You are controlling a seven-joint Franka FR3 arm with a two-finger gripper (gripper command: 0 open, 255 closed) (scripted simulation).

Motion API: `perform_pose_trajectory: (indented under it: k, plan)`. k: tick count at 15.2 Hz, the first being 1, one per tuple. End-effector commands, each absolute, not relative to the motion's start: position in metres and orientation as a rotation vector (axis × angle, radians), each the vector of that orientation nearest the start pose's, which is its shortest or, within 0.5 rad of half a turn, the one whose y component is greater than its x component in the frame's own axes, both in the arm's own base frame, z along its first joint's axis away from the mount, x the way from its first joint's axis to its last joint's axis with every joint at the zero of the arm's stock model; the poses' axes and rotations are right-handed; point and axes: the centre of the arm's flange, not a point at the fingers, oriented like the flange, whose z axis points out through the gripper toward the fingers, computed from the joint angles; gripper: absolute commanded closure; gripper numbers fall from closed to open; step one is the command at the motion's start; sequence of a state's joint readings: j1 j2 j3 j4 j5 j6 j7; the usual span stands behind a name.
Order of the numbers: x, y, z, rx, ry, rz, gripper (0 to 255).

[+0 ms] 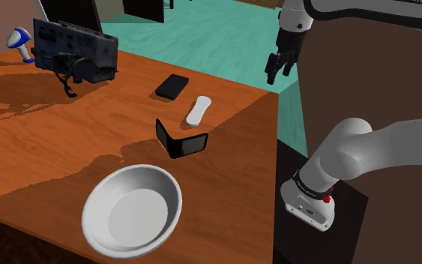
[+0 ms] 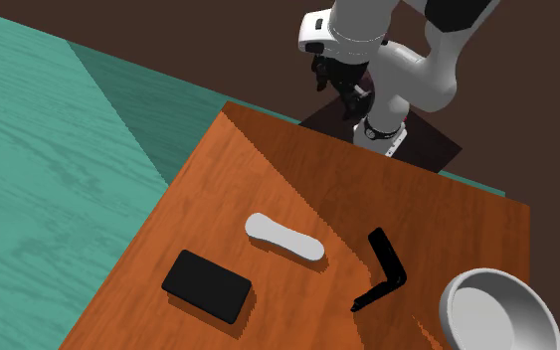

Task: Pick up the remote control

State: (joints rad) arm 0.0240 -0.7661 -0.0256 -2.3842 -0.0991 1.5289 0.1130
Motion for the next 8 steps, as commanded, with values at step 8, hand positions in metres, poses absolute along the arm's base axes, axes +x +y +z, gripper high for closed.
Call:
perform_pose_trajectory:
  k: [8]
  plan:
    - [0.355,0.037,0.513,-3.159,0.568,0.101,0]
